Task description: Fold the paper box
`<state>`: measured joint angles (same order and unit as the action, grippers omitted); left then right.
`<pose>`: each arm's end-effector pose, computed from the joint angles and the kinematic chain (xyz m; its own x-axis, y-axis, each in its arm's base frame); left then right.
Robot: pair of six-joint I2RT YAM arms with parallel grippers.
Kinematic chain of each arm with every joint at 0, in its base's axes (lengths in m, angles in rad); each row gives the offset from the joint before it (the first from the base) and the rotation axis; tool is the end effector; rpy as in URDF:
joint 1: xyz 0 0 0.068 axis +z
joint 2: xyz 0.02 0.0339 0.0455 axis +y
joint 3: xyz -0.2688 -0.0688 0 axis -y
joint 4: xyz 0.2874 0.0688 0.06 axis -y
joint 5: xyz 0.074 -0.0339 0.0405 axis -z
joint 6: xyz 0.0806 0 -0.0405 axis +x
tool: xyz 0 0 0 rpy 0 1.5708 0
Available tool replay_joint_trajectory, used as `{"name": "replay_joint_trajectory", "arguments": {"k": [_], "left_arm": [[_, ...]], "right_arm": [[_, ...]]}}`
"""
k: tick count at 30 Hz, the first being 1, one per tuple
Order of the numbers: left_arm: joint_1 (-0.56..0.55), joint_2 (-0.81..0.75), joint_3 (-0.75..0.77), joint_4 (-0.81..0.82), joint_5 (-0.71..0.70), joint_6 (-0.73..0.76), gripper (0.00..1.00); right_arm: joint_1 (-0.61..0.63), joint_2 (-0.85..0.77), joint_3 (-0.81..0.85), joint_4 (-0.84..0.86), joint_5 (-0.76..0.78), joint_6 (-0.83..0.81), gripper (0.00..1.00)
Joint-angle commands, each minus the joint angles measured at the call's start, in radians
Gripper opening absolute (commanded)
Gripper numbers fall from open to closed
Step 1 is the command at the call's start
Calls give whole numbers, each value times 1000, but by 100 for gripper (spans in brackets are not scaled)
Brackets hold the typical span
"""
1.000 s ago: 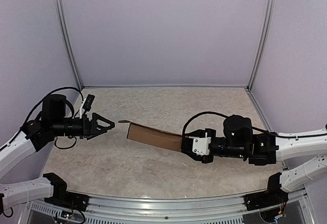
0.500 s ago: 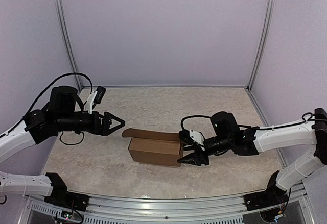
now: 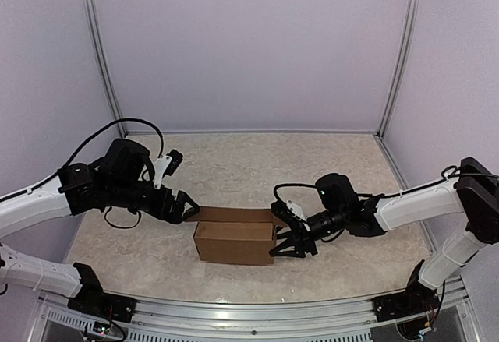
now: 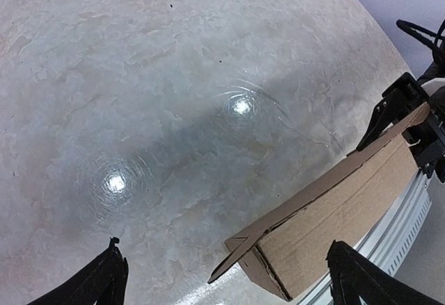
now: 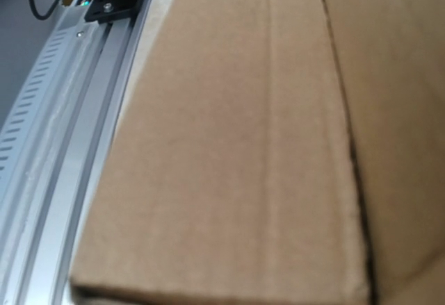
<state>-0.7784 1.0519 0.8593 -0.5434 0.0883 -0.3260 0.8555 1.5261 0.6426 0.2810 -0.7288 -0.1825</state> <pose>0.2048 -0.2119 0.2472 -0.6917 0.2341 -0.6832 0.5536 0.7794 -0.2934 0.1872 0.2973 0.1219 -0.1980 -0.4343 -0.8787 -0.9751 -0.0039 0.2216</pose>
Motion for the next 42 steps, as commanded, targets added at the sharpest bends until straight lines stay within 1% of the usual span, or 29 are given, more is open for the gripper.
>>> {"name": "replay_joint_trajectory", "arguments": {"k": [1,3,5,11,17,30,33,35,42], "left_arm": [[-35,42,29,-26,-18,25,94],[-39,59,33,-30,-11,27,88],[-39,72,37,-30,-4,29,78],[-41,102,44,-38,-16,34,63],[-42,117,52,-38,-16,36,41],[-44,138,71,-29,-5,39,9],[-48,155,79,-22,5,39,2],[-49,169,86,-21,7,38,0],[-57,199,98,1,29,27,0]], "right_arm": [[-13,17,17,25,-44,7,17],[-14,18,16,25,-45,6,17],[-15,17,14,23,-44,2,17],[-14,21,7,38,-38,5,17],[-14,22,6,44,-30,6,17],[-14,38,20,40,22,0,15],[-14,41,23,45,40,2,14],[-13,39,21,58,57,6,12],[1,50,-10,157,150,14,11]]}}
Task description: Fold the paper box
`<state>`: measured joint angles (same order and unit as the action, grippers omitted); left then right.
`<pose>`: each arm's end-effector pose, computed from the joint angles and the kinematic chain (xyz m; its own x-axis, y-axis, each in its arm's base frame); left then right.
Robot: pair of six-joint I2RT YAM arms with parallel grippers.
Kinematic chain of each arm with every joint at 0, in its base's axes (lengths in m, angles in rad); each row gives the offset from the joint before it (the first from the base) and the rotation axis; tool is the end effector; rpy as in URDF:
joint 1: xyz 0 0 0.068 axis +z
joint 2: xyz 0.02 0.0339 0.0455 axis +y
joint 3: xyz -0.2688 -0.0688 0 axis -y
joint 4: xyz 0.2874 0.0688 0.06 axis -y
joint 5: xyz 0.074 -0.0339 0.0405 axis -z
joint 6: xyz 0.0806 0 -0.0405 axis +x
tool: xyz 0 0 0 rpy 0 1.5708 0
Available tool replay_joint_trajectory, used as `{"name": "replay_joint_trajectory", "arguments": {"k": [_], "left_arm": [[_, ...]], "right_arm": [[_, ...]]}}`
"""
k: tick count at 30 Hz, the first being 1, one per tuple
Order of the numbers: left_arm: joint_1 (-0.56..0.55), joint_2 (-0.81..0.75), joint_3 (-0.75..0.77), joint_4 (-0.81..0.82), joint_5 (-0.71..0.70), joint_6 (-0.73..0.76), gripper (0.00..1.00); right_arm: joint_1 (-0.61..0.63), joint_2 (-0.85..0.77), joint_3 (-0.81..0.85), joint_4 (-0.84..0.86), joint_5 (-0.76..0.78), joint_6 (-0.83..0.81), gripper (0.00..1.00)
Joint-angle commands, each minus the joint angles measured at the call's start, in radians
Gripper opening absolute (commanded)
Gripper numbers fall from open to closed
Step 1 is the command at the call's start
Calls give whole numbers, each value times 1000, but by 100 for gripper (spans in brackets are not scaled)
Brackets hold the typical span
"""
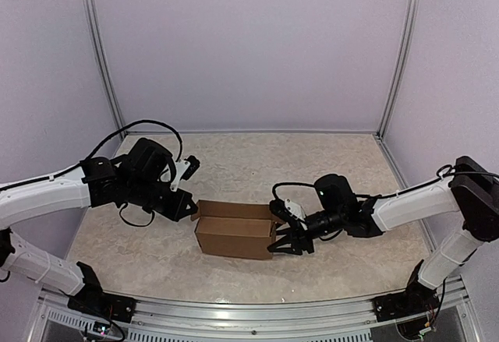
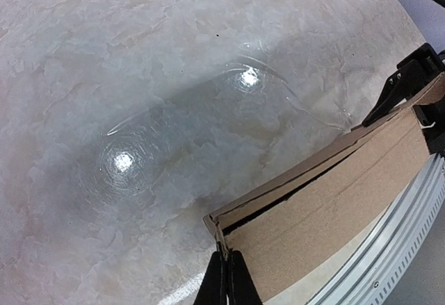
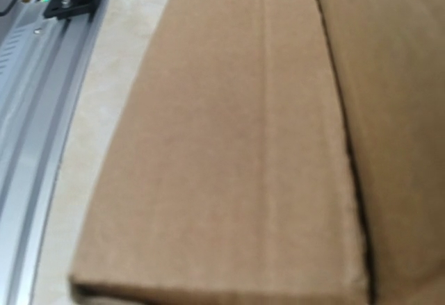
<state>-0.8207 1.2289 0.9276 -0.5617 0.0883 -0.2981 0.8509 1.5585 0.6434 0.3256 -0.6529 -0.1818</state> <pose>0.2146 -0.2408 0.2215 -0.7206 0.3442 -0.6018 0.5819 0.7723 -0.2550 0.1967 0.2986 0.1143 -0.1923 -0.4372 -0.8786 -0.9811 0.0661 0.1819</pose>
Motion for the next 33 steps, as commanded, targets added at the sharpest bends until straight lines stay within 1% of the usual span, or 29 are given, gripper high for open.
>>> {"name": "replay_joint_trajectory", "arguments": {"k": [1,7,12,18,24,28,33], "left_arm": [[-16,23,28,25,28,-4,0],[-52,31,-9,90,-11,-28,0],[-85,41,-63,169,-50,-58,0],[-95,56,-114,192,-143,-69,0],[-98,46,-185,266,-130,-115,0],[-110,50,-219,304,-133,-144,0],[-132,62,-236,309,-151,-154,0]], "right_arm": [[8,20,-15,127,90,18,11],[12,48,-34,214,200,55,11],[11,81,-63,298,239,91,12],[11,99,-83,342,265,108,11],[12,115,-96,367,320,134,11],[11,125,-103,389,326,154,11],[12,138,-107,407,328,168,11]]}}
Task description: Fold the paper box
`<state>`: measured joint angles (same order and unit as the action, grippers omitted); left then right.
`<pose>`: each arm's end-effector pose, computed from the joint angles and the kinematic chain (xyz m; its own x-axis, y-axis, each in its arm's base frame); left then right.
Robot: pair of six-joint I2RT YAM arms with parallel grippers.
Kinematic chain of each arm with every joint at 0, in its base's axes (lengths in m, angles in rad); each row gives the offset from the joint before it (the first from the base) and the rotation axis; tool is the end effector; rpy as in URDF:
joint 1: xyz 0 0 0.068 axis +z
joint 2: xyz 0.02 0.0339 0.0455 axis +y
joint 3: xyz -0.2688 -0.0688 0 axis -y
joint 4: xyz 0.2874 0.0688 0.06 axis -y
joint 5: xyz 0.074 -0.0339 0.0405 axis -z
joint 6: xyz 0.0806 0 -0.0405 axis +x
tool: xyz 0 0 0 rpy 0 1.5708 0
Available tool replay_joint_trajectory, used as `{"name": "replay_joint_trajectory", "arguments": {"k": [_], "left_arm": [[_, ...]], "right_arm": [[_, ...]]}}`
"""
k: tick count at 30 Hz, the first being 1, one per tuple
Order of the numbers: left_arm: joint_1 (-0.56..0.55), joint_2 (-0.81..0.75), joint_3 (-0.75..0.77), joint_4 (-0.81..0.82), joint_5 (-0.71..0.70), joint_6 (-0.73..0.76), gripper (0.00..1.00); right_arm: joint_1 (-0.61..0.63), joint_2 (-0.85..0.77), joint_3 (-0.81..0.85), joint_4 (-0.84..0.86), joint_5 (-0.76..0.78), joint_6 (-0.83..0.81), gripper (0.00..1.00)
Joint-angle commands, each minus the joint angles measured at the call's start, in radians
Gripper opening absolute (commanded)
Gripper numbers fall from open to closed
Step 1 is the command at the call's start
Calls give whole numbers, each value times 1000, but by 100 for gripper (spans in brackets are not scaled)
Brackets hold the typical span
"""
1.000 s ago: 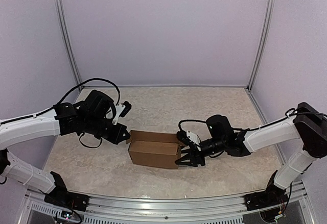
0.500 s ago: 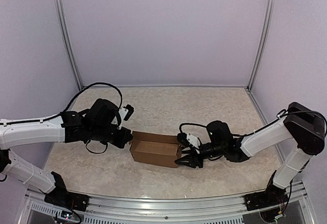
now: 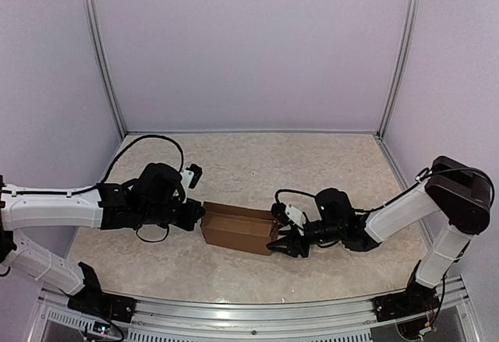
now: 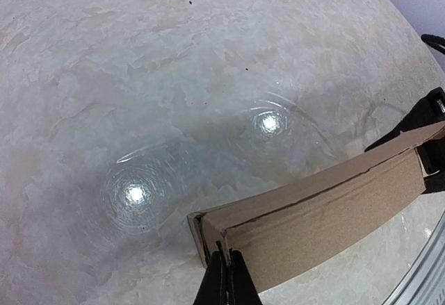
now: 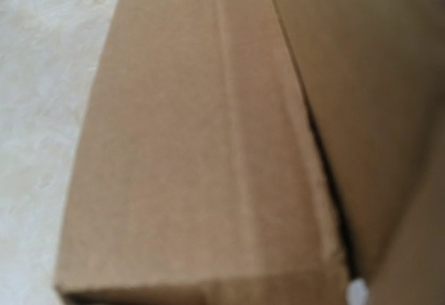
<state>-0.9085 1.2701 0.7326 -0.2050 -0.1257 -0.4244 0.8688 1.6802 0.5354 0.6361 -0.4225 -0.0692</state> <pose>0.2118 -0.2551 0.1705 -0.6777 0.2047 -0.7063 0.4900 0.8419 -0.2261 0.2018 0.2898 0.0719 -0.2496 -0.3928 -0.8851 -0.9472 0.2890 0.1388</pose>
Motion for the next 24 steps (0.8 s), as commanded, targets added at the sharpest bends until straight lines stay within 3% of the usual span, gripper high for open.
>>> {"name": "replay_joint_trajectory", "arguments": {"k": [1,18,24], "left_arm": [[-47,24,-41,-50,58,-28,0],[-92,83,-31,-105,-12,-5,0],[-105,122,-21,-140,-76,-24,0]], "right_arm": [[-7,19,1,95,97,55,11],[-7,35,14,96,59,57,12],[-6,35,18,89,62,55,17]]}}
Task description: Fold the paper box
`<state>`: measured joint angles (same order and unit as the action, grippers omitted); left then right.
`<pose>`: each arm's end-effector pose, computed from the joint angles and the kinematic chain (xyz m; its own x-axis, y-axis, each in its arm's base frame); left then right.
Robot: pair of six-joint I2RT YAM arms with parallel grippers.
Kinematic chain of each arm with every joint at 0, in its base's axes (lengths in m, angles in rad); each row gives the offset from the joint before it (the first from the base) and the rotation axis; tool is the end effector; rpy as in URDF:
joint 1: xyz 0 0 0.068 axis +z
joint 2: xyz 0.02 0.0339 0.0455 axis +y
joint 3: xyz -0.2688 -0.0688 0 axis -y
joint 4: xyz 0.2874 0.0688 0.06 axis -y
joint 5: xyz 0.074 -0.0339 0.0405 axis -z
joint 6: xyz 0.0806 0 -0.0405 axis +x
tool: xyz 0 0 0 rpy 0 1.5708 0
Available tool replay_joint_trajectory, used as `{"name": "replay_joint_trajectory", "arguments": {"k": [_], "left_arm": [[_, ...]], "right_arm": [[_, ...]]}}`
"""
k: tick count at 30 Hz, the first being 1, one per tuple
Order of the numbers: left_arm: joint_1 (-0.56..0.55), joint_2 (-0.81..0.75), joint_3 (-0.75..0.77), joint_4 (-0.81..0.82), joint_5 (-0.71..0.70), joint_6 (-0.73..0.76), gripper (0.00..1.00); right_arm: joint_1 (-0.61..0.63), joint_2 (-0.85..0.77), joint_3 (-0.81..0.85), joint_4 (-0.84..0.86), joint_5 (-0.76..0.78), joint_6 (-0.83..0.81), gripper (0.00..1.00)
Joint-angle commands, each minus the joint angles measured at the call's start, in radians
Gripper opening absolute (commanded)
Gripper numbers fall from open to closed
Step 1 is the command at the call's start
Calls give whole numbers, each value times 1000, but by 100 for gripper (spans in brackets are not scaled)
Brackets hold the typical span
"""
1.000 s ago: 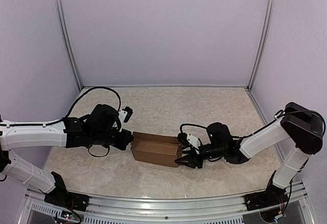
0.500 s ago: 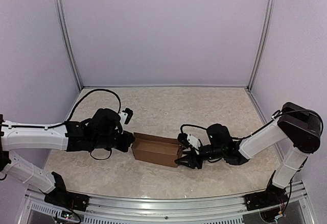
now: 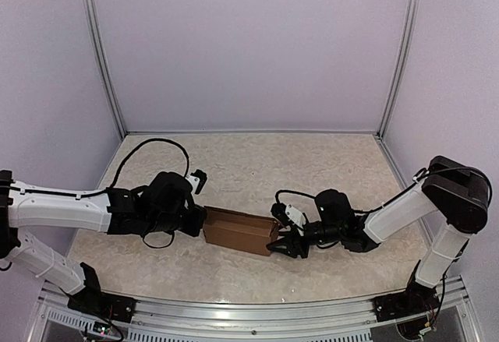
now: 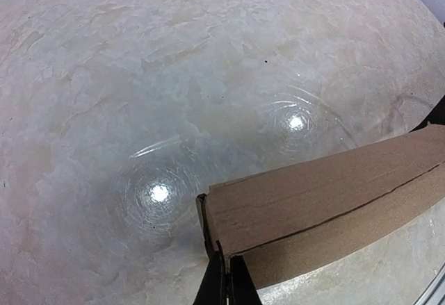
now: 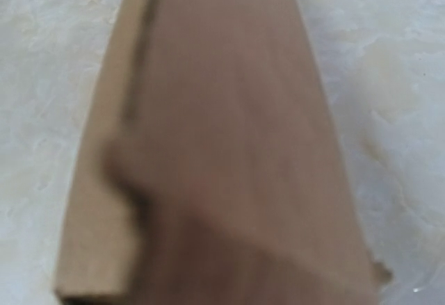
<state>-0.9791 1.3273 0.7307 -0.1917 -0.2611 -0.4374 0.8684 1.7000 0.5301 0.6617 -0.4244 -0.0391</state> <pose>0.2034 -0.2654 0.1548 -0.6550 0.2409 -0.7162 0.4669 0.8743 -0.1328 0.2013 0.2892 0.0671 -0.2779 -0.3834 -0.8808 -0.9396 0.2994 0.1661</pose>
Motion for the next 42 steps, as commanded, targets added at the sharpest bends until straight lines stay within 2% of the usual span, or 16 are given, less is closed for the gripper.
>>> {"name": "replay_joint_trajectory", "arguments": {"k": [1,5,14,16,17,23,29,35,38,42], "left_arm": [[-35,70,-14,-161,48,-14,0],[-37,100,5,-177,36,-20,0],[-49,139,38,-195,23,-18,0],[-51,143,46,-203,19,-18,0],[-52,147,50,-207,17,-18,0],[-53,163,72,-220,8,-23,0],[-54,187,94,-229,11,-42,0],[-58,193,90,-221,-10,-46,0],[-57,197,97,-214,-7,-54,0],[-59,211,115,-211,-7,-85,0]], "right_arm": [[-6,15,25,63,64,25,19],[-6,9,31,65,63,27,29],[-10,-22,32,59,99,31,64],[-13,-35,34,48,98,31,89],[-15,-43,36,38,99,31,99],[-24,-120,32,-47,93,6,100],[-25,-295,19,-186,95,25,100],[-25,-486,35,-418,165,103,100],[-25,-499,105,-611,174,162,100],[-24,-481,159,-784,116,119,100]]}}
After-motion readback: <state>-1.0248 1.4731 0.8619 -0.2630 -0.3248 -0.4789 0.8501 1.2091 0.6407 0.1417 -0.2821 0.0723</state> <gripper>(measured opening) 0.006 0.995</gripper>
